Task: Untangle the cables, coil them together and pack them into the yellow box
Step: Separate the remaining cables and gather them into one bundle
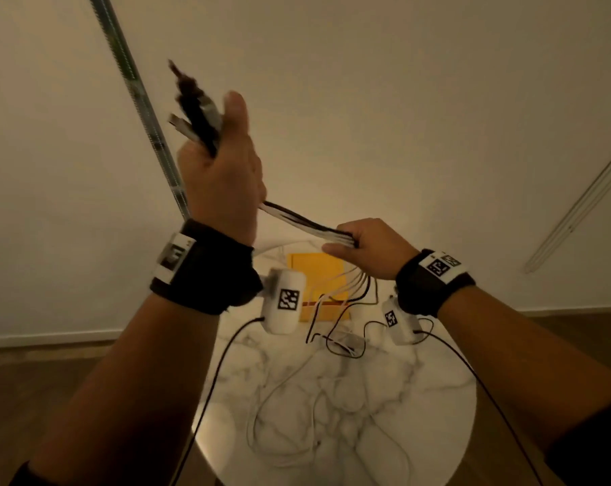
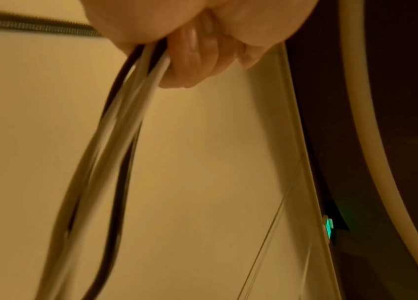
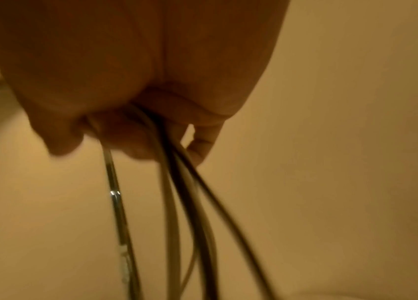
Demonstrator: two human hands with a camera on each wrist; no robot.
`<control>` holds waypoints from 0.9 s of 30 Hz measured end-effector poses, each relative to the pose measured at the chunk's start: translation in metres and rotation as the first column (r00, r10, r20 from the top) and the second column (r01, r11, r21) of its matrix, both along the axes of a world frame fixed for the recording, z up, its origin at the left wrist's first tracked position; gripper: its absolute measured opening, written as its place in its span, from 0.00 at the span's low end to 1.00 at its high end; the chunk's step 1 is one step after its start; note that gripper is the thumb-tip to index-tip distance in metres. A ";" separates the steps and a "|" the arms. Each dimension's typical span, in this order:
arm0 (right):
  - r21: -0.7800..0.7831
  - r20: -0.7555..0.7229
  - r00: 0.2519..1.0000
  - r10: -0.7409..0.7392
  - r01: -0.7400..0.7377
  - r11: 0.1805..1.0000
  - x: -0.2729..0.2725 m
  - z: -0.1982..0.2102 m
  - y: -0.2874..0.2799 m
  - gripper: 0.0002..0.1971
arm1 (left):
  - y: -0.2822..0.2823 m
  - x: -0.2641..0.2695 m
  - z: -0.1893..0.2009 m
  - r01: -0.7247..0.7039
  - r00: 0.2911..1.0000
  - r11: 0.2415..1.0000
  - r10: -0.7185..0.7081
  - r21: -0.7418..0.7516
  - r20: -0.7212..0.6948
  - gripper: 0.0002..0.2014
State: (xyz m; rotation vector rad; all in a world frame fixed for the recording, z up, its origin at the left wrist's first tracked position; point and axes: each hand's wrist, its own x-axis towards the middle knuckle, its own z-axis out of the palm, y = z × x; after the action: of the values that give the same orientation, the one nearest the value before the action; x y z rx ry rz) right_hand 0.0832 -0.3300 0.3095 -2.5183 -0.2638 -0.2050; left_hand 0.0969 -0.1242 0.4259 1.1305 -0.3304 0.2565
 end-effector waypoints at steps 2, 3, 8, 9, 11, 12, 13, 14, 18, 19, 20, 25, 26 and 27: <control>0.047 -0.015 0.995 -0.095 0.096 0.994 0.005 -0.010 -0.020 0.22 | 0.009 0.006 0.006 -0.096 0.993 0.995 0.093 0.032 0.066 0.22; 0.078 -0.039 0.990 -0.137 0.140 0.987 0.007 -0.013 -0.030 0.23 | 0.014 0.010 0.008 -0.169 0.981 0.983 0.160 0.072 0.112 0.21; 0.175 -0.099 0.959 -0.265 0.279 0.944 0.014 -0.015 -0.054 0.24 | 0.030 0.022 -0.003 -0.382 0.908 0.850 0.273 0.362 0.317 0.23; 0.221 -0.080 0.962 -0.261 0.272 0.936 0.014 -0.010 -0.051 0.23 | 0.028 0.022 -0.007 -0.403 0.899 0.768 0.232 0.497 0.371 0.24; 0.240 0.002 0.975 -0.224 0.217 0.946 0.015 0.004 -0.041 0.21 | 0.020 0.019 -0.019 -0.382 0.910 0.573 0.099 0.725 0.402 0.25; 0.211 0.041 0.979 -0.200 0.187 0.959 0.015 0.012 -0.033 0.20 | 0.015 0.017 -0.025 -0.356 0.923 0.487 0.047 0.798 0.382 0.24; 0.179 0.077 0.982 -0.171 0.155 0.972 0.014 0.021 -0.025 0.19 | 0.011 0.015 -0.030 -0.317 0.937 0.417 -0.003 0.852 0.350 0.24; 0.154 0.108 0.984 -0.143 0.126 0.980 0.014 0.030 -0.018 0.19 | 0.006 0.015 -0.037 -0.276 0.947 0.358 -0.057 0.892 0.316 0.26; 0.060 0.218 0.973 -0.081 0.069 0.996 0.012 0.060 0.008 0.15 | -0.002 0.011 -0.062 -0.021 0.986 0.305 -0.150 0.952 0.070 0.32; 0.023 0.236 0.969 -0.068 0.065 0.998 0.011 0.064 0.010 0.14 | -0.001 0.011 -0.067 0.047 0.988 0.344 -0.157 0.938 0.008 0.32; -0.008 0.246 0.968 -0.059 0.062 0.998 0.010 0.065 0.012 0.13 | 0.002 0.012 -0.072 0.100 0.986 0.385 -0.164 0.918 -0.039 0.29; 0.100 0.213 0.975 -0.058 0.037 0.994 0.013 0.038 0.003 0.13 | 0.006 -0.002 -0.068 0.431 0.903 0.753 -0.356 0.497 -0.242 0.20; 0.127 0.204 0.978 -0.053 0.027 0.992 0.013 0.028 0.003 0.14 | 0.004 -0.005 -0.066 0.458 0.889 0.783 -0.394 0.421 -0.235 0.20; 0.159 0.195 0.979 -0.059 0.028 0.987 0.013 0.017 0.003 0.16 | 0.002 -0.008 -0.065 0.470 0.882 0.800 -0.415 0.372 -0.222 0.19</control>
State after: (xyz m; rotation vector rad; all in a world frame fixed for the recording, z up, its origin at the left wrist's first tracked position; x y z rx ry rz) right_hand 0.0964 -0.3270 0.3269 -2.3516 -0.2611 -0.4784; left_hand 0.0892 -0.1219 0.3607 1.4450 -0.5417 -0.3245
